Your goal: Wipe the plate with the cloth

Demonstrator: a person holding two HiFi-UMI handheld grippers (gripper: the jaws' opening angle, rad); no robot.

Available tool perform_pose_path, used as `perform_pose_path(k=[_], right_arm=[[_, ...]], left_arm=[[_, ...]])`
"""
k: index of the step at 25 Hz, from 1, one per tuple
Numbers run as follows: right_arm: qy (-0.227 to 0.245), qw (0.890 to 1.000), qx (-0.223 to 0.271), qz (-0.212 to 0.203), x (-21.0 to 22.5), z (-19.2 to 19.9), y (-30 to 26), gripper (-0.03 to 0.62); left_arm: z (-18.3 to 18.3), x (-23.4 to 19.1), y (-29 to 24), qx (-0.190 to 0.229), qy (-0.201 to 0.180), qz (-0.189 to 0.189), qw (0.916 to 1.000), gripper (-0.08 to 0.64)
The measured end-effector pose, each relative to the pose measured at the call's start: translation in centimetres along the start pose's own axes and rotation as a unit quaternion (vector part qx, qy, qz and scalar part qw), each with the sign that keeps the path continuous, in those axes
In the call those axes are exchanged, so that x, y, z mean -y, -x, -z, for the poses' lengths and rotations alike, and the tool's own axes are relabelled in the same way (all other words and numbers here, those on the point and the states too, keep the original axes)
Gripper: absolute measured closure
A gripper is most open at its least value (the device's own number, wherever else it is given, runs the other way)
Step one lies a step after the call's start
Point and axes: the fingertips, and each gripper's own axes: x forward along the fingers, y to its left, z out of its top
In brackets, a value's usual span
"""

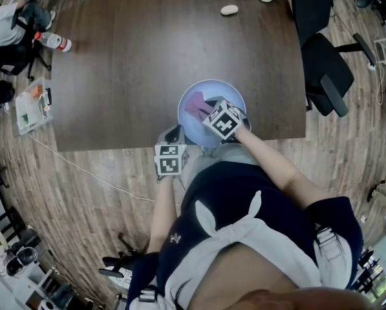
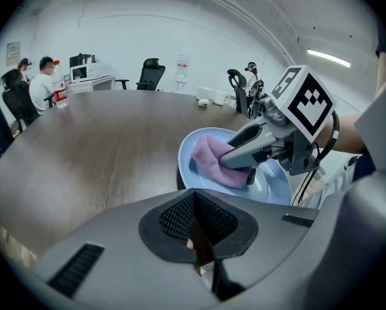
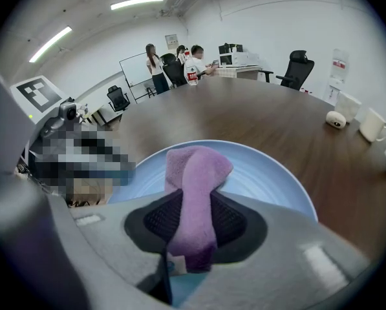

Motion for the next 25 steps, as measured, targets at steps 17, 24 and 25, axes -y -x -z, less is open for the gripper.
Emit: perform_pose_path(k=[17,24,25], right_arm=[[-0.035,0.999,0.003,0.033,3.3,0.4,1.0,0.468],[-0.05,0.998,0.003,0.047,4.8,0.9,1.5,0.468],[-0.05,0.998,0.002,0.048,5.0,1.0,1.6,0.468]], left_arm=[[-0.1,0.1,0.1,0.002,0.009,0.004,0.9999,0.555],[-0.1,0.0,0.1,0.001,0.009,0.006,0.9999,0.555],[0.0,0.1,0.1,-0.001,0.008,0.005,1.0,0.555]])
